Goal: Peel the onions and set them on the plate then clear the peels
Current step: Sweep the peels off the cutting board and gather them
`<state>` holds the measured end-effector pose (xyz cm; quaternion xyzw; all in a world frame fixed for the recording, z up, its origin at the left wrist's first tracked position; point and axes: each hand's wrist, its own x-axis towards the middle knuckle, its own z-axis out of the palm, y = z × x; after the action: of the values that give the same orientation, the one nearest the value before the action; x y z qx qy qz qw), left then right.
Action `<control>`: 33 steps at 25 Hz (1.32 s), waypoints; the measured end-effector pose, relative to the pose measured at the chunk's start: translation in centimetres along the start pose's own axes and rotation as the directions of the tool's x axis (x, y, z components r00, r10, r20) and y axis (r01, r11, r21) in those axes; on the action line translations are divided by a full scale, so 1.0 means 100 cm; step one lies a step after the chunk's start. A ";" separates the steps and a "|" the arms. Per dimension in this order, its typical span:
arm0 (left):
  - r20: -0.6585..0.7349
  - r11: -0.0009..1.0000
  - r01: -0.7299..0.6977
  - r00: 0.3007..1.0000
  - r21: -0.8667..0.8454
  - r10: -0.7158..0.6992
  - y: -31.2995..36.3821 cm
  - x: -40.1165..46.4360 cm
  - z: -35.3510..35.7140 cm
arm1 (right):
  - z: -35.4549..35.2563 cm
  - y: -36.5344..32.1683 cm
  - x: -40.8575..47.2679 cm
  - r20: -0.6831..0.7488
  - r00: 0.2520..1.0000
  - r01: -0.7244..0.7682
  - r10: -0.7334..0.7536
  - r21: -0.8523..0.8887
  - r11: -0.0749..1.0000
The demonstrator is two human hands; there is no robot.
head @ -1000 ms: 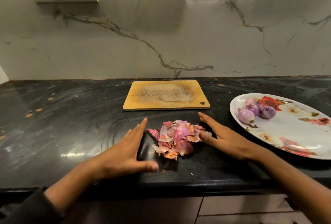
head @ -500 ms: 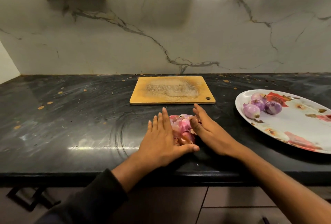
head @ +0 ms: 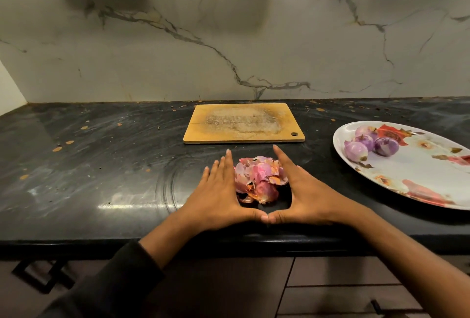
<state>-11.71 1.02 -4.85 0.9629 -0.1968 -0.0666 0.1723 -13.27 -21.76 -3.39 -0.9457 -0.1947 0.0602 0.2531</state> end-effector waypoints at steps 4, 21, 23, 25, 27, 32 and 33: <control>-0.024 0.957 -0.053 0.999 -0.285 0.048 0.009 0.006 -0.013 | -0.005 0.004 0.007 -0.026 0.999 -0.018 0.022 0.151 0.988; -0.290 0.818 -0.090 0.952 -0.568 -0.097 0.031 0.052 0.007 | 0.017 -0.023 0.047 -0.135 0.991 0.002 0.013 0.109 0.994; -0.319 0.732 -0.084 0.929 -0.676 -0.187 0.039 0.052 0.009 | 0.023 -0.028 0.048 -0.193 0.978 -0.046 0.073 0.141 0.989; -0.346 0.698 -0.060 0.897 -0.714 -0.276 0.047 0.050 0.009 | 0.030 -0.033 0.050 -0.241 0.965 -0.056 0.102 0.189 0.980; -0.364 0.669 -0.023 0.853 -0.743 -0.374 0.052 0.051 0.009 | 0.033 -0.038 0.050 -0.271 0.953 -0.064 0.134 0.251 0.966; -0.300 0.502 -0.013 0.814 -0.865 -0.497 0.053 0.059 0.014 | 0.025 -0.044 0.047 -0.222 0.951 -0.130 0.216 0.347 0.929; -0.284 0.479 -0.016 0.823 -0.878 -0.492 0.050 0.061 0.016 | 0.023 -0.043 0.046 -0.203 0.957 -0.127 0.208 0.352 0.927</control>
<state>-8.20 -6.27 -4.96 0.7509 0.0555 0.0741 0.6538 -11.00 -15.43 -3.27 -0.9024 -0.0681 0.0007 0.4254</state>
